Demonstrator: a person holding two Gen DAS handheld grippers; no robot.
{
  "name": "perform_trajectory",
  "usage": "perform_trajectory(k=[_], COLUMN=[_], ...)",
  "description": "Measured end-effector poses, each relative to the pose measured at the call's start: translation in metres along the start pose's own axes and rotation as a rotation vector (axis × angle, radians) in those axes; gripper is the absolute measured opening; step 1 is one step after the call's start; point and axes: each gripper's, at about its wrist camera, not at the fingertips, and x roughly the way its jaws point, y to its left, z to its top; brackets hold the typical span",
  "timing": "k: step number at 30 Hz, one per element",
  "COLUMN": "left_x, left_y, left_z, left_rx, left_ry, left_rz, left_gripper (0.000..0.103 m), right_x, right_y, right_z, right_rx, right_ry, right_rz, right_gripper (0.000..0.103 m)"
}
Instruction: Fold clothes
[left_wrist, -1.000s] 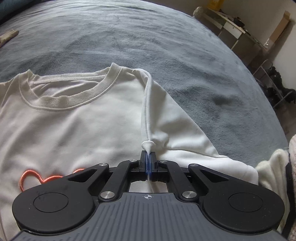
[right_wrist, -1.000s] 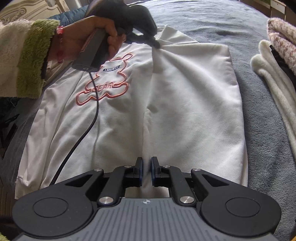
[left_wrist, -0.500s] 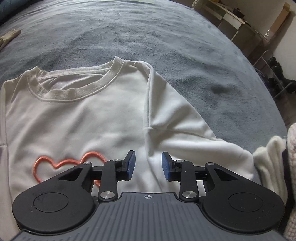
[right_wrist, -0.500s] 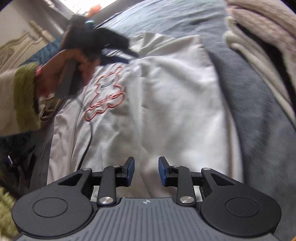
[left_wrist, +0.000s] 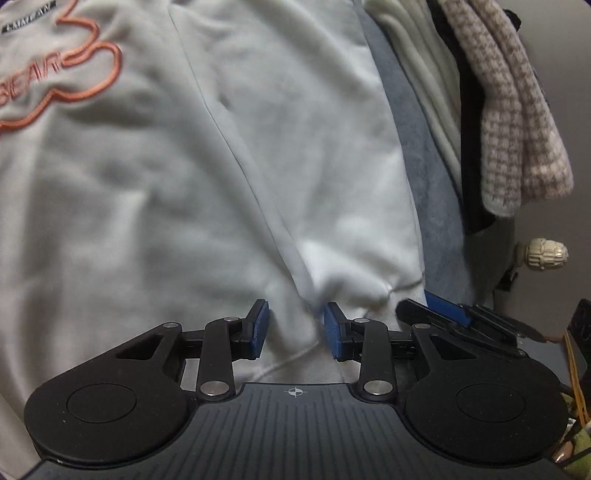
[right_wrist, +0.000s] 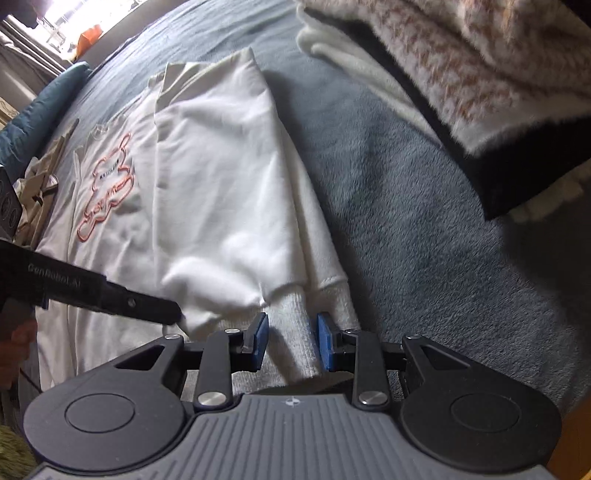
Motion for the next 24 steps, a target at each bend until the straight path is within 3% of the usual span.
perform_trajectory(k=[3, 8, 13, 17, 19, 20, 21, 24], left_x=[0.009, 0.014, 0.008, 0.016, 0.018, 0.018, 0.017, 0.008], left_y=[-0.006, -0.012, -0.015, -0.017, -0.017, -0.017, -0.017, -0.02], left_z=[-0.001, 0.0, -0.003, -0.004, -0.005, -0.006, -0.006, -0.01], left_rx=[0.025, 0.058, 0.023, 0.026, 0.016, 0.009, 0.002, -0.003], left_ry=[-0.016, -0.031, -0.015, -0.019, -0.033, -0.045, -0.057, -0.075], left_rz=[0.021, 0.038, -0.021, -0.006, 0.002, 0.004, 0.006, -0.003], left_gripper=[0.032, 0.032, 0.032, 0.032, 0.024, 0.009, 0.005, 0.002], right_x=[0.002, 0.002, -0.006, -0.001, 0.0, -0.001, -0.004, -0.015], right_y=[0.005, 0.007, 0.012, 0.01, 0.009, 0.009, 0.009, 0.013], right_z=[-0.005, -0.005, -0.006, -0.004, -0.002, -0.002, -0.001, 0.002], right_rx=[-0.035, -0.037, -0.054, -0.042, -0.039, -0.035, -0.03, -0.029], right_ry=[-0.003, -0.006, -0.013, -0.005, -0.003, -0.002, -0.001, 0.0], right_rz=[-0.011, -0.008, -0.001, -0.006, 0.001, 0.008, 0.018, 0.042], right_gripper=[0.029, 0.01, 0.008, 0.008, 0.008, 0.008, 0.008, 0.008])
